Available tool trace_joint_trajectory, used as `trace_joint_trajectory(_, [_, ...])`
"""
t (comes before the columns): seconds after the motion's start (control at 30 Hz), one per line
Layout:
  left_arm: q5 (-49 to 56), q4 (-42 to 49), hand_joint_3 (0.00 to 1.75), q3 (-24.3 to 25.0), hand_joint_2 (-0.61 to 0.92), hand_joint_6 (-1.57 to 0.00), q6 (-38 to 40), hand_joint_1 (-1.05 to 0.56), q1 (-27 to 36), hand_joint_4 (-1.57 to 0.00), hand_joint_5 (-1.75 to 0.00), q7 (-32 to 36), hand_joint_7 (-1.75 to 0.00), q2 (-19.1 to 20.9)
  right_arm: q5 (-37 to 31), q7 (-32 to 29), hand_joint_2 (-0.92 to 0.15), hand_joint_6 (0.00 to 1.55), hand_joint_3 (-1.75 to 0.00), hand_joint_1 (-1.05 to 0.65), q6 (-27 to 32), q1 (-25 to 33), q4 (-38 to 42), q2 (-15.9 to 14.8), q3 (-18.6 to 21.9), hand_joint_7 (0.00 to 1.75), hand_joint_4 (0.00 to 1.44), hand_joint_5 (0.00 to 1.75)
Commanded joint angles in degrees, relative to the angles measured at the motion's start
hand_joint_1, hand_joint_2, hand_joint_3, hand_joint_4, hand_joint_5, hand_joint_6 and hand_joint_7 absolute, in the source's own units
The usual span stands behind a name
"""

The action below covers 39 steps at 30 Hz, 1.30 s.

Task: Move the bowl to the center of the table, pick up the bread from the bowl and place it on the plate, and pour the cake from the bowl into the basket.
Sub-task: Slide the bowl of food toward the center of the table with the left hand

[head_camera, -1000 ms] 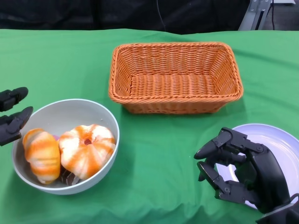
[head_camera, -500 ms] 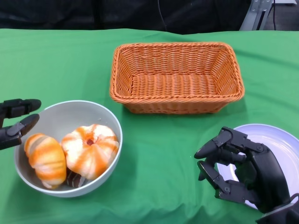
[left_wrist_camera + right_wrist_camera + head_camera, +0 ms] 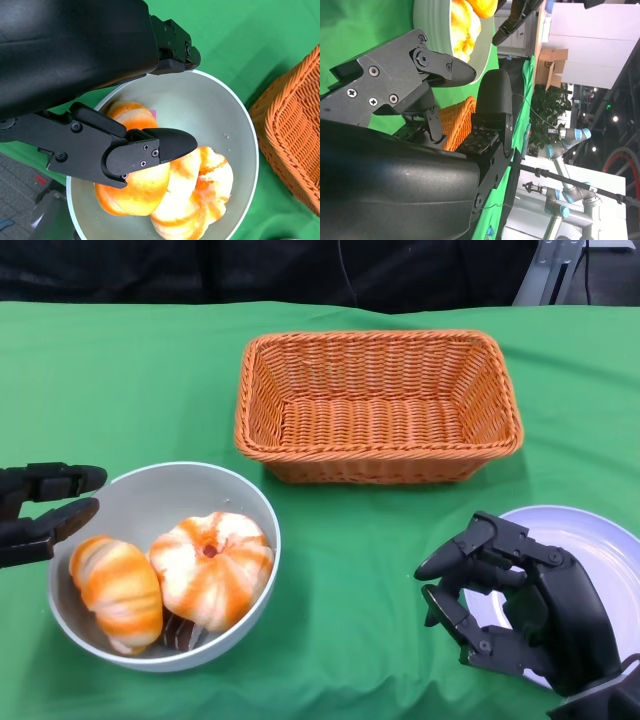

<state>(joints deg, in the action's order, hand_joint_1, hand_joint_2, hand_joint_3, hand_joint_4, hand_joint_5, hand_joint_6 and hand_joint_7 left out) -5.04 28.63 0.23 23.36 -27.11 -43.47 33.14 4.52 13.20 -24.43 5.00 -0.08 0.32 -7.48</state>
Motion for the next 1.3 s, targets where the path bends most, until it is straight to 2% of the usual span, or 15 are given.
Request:
trace_joint_trajectory(0.03, [0.8, -1.2, 0.64, -1.0, 0.92, -0.15, 0.6, -0.56, 0.2, -0.34, -0.06, -0.4, 0.0, 0.7, 0.5, -0.3, -0.6, 0.72, -0.77, -0.18, 0.0, 0.4, -0.8, -0.1, 0.4, 1.11, 0.77, 1.47])
trace_joint_trajectory(0.2, [2.2, -2.8, 0.66, -2.6, 0.92, -0.17, -1.9, -0.56, 1.7, -0.36, -0.06, 1.5, -0.01, -0.9, 0.6, 0.0, -0.6, 0.72, -0.76, -0.18, -0.3, 0.0, -0.3, 0.0, 0.3, 1.12, 0.78, 1.48])
trace_joint_trajectory(0.37, [3.7, -5.1, 0.65, -4.2, 0.92, -0.18, -1.0, -0.59, 2.3, -0.38, -0.06, 4.5, -0.01, -3.2, 0.3, -0.2, -0.58, 0.73, -0.8, -0.19, 0.0, 0.0, -0.3, 0.1, 0.2, 1.12, 0.79, 1.48])
trace_joint_trajectory(0.7, [4.8, -7.4, 0.66, -5.5, 0.92, -0.2, 0.1, -0.6, 2.8, -0.4, -0.05, 6.6, -0.01, -5.1, 0.0, -0.2, -0.57, 0.73, -0.8, -0.19, -0.5, 0.0, -0.1, 0.3, 0.3, 1.12, 0.79, 1.47])
trace_joint_trajectory(1.03, [4.7, -10.9, 0.63, -7.9, 0.92, -0.24, -0.8, -0.62, 2.9, -0.46, -0.07, 4.8, -0.02, -6.4, -0.1, -0.4, -0.58, 0.74, -0.77, -0.2, -0.3, 0.2, -0.2, 0.7, 0.1, 1.11, 0.79, 1.47])
trace_joint_trajectory(1.3, [4.4, -16.2, 0.65, -9.3, 0.92, -0.23, -0.1, -0.63, 3.9, -0.43, -0.04, 3.7, -0.01, -6.4, -0.2, -0.4, -0.59, 0.73, -0.76, -0.21, -0.7, -0.3, 0.7, 0.9, 0.3, 1.12, 0.8, 1.48])
